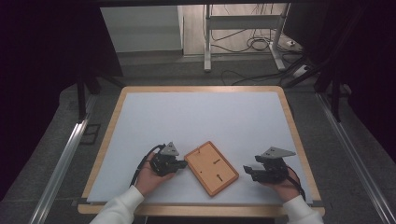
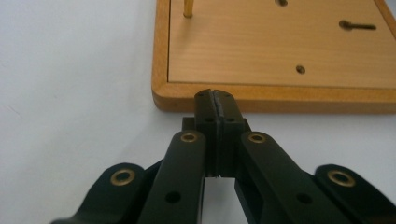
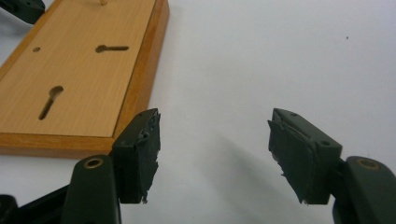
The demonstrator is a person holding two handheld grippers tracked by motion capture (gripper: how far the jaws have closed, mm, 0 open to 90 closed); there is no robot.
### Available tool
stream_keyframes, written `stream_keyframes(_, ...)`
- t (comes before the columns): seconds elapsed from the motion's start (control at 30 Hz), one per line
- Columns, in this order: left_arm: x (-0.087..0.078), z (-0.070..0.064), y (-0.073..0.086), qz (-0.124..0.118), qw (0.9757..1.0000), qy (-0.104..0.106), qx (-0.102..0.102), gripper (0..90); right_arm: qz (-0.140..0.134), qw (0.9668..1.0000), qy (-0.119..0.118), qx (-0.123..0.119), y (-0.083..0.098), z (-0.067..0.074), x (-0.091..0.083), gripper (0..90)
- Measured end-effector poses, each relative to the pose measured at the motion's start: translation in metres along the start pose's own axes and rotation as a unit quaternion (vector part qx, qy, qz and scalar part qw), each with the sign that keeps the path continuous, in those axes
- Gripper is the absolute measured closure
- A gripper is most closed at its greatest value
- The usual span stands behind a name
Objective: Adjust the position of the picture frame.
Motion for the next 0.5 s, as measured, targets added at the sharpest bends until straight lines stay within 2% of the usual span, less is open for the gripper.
stream_keyframes(0.2, 0.0, -0.002, 0.003, 0.02, 0.9997, 0.004, 0.014, 90.0, -0.002, 1.0, 0.003, -0.002, 0.0, -0.001, -0.001, 34.1)
stream_keyframes(0.3, 0.003, -0.002, 0.003, 0.03, 0.9994, 0.003, 0.014, 90.0, -0.002, 1.0, 0.005, 0.0, 0.0, -0.002, -0.001, 34.1)
stream_keyframes(0.4, 0.005, 0.002, 0.001, 0.032, 0.9992, -0.016, 0.016, 90.0, -0.001, 1.0, 0.005, 0.0, 0.0, -0.002, -0.001, 33.9)
stream_keyframes(0.5, 0.008, 0.008, -0.003, 0.028, 0.9994, -0.021, 0.008, 90.0, 0.001, 1.0, 0.005, -0.002, 0.0, -0.002, 0.0, 33.8)
Point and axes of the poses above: each handheld gripper's, and its own axes: x roughly forward along the jaws, y roughly out of its underside, z roughly to its left, the point moved 3 cm from there along x, roughly forward along the jaws, and after that the axes turned 10 degrees about x, right-handed, at the moved point
